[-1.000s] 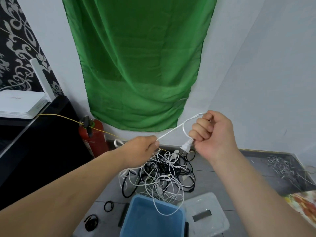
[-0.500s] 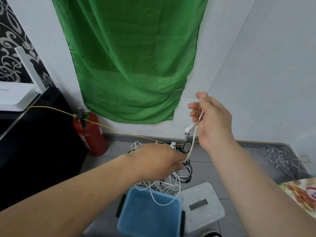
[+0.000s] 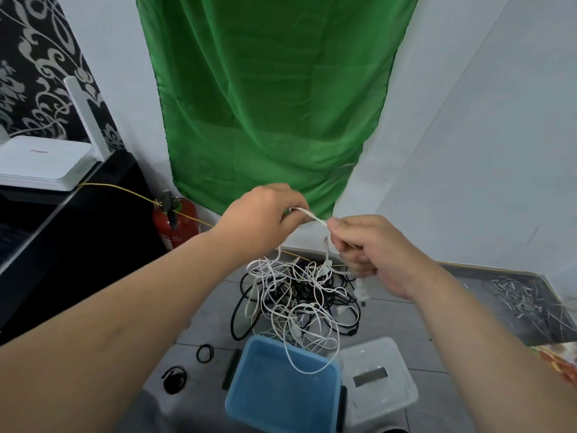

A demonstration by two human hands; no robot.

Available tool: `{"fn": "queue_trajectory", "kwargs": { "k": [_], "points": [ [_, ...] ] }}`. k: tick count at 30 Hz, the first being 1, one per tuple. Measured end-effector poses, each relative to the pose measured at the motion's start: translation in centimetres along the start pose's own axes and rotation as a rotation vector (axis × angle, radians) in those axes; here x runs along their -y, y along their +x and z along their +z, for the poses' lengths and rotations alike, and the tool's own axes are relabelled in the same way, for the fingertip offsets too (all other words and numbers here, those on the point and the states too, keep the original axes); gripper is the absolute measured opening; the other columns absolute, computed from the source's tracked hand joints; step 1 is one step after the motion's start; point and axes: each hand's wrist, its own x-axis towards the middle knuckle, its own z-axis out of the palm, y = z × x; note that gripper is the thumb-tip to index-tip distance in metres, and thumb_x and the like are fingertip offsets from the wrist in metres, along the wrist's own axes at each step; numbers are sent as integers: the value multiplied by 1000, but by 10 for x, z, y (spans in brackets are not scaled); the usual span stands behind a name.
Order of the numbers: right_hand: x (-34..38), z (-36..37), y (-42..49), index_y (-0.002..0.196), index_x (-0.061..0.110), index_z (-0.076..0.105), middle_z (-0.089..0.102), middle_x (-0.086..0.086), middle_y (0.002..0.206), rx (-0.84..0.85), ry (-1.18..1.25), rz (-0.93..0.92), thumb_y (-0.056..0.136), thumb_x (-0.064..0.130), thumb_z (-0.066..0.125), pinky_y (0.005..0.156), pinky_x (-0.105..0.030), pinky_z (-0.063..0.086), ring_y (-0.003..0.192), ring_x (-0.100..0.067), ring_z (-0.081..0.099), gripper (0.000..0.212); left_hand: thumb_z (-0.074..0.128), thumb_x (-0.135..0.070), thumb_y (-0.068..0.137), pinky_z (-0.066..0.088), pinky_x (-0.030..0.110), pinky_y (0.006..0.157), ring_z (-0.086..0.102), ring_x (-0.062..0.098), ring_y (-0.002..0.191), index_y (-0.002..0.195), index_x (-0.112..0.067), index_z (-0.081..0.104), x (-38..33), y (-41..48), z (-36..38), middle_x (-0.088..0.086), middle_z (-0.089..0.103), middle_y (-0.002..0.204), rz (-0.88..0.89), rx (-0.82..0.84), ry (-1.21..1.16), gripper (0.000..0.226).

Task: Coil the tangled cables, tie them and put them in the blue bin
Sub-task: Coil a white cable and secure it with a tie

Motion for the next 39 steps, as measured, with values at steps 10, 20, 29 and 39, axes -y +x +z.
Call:
{"fn": "queue_trajectory", "kwargs": {
  "k": [10,20,29,39],
  "points": [
    [6,-16,11,54,26,30,10,6,47,-286,717,162,96,31,54,46,-27,4,39,-13,7,49,45,-42,107,49,35,84,66,24,97,144,-25,49,5,-8,-1,2,72,109,-123,342,25,41],
    [-12,-41,11,55,26,33,14,8,48,-470,954,223,96,28,51,42,-26,7,40,-13,10,45,43,-34,108,34,20,44,36,8,43,91,-21,69,20,-3,-16,-1,46,60,-392,223,-203,34],
    [1,-29,1,60,24,37,17,8,47,-109,1024,182,101,35,45,46,-26,7,46,-11,6,43,77,-59,82,48,38,100,70,13,97,91,-18,74,6,-18,10,-1,78,94,-443,635,-475,43],
    [0,-33,1,62,28,31,14,9,45,-89,889,227,94,27,49,42,-24,6,38,-12,8,37,61,-39,101,31,25,49,30,8,47,85,-15,72,-4,0,16,-5,39,55,-255,95,-268,31]
  ]
}}
